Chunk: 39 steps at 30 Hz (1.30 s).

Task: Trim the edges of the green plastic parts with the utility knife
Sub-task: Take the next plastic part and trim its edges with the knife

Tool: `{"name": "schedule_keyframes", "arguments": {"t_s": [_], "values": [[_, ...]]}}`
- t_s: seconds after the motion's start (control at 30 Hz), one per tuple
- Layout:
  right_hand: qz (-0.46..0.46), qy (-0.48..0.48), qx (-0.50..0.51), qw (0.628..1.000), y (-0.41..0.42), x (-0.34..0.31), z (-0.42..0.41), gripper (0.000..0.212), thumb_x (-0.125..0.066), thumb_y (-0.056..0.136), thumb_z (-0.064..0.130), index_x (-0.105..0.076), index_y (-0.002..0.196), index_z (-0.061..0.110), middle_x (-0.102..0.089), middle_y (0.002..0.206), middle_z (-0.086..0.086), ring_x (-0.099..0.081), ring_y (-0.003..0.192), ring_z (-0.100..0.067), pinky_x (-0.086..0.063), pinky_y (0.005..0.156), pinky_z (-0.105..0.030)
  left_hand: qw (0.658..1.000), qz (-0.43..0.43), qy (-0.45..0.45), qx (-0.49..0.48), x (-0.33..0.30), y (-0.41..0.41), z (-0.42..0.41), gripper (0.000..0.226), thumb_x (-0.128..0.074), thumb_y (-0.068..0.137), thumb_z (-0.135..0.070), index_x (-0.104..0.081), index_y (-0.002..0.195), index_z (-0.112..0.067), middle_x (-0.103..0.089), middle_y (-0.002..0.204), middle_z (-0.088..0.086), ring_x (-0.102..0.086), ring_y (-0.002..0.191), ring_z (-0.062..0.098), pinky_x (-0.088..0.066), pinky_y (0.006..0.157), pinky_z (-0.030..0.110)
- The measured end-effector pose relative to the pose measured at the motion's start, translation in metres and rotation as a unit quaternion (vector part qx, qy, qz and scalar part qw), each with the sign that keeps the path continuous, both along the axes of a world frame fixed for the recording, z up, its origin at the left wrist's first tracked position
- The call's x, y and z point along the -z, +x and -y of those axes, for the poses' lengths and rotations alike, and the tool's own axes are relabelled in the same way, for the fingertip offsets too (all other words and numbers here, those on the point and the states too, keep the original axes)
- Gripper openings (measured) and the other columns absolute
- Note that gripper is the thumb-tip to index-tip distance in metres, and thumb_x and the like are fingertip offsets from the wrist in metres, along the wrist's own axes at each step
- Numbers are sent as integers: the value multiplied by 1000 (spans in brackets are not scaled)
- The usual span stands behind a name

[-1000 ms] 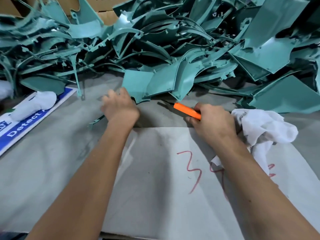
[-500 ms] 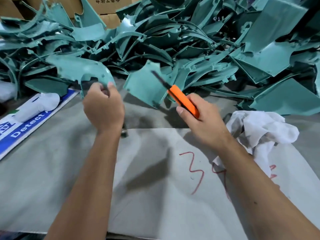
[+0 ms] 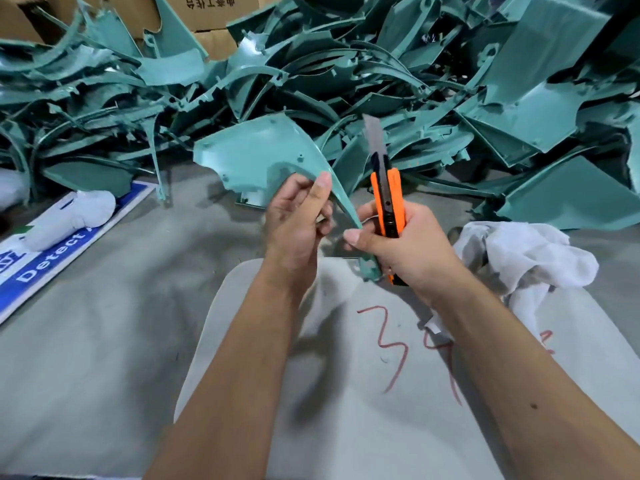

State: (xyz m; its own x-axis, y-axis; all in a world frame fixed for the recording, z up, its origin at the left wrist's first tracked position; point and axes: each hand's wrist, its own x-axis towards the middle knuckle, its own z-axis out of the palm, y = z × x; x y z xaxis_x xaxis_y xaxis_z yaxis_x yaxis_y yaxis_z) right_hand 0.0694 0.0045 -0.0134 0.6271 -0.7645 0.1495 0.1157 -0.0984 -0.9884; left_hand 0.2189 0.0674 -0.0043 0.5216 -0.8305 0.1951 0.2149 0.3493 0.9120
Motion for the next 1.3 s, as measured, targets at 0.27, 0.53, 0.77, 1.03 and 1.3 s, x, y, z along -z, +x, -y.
{"name": "schedule_keyframes", "arguments": {"t_s": [0.27,0.53,0.77,1.03,1.3], "values": [[122,114,-91,982,-15,0,15,25,-66,93,18,-63,101,-5,-66,67,-10,-42,49,-17,-34,45,-23,921,-350,-49,164,11,33,-10,50,-44,97,-31,-63,134,-4,-64,136,15,-68,110,29,-55,69,27],[236,228,-153,932,-29,-7,25,31,-47,93,25,-71,94,5,-62,71,-6,-42,56,-11,-34,45,-19,861,-383,-145,302,17,68,-29,75,-46,100,-58,-34,153,-6,-36,157,23,-58,123,48,-58,90,56],[409,270,-76,868,-42,-9,38,67,-33,101,71,-66,100,13,-58,86,1,-37,62,-9,-26,49,-18,965,-130,28,225,18,57,-26,80,-86,65,-6,-59,141,-8,-68,130,15,-70,109,27,-58,95,39],[115,67,43,990,-11,2,20,44,-84,82,46,-72,110,14,-67,88,-9,-45,57,-14,-37,45,-25,968,-243,-25,66,20,33,1,68,-58,78,9,-47,145,4,-65,134,21,-65,121,32,-57,97,44],[91,25,128,987,-1,3,13,15,-76,94,9,-63,94,17,-60,57,14,-53,45,-1,-43,44,-19,962,-231,-46,136,21,12,4,56,-50,95,4,-41,151,1,-51,150,23,-50,139,35,-43,114,47]]}}
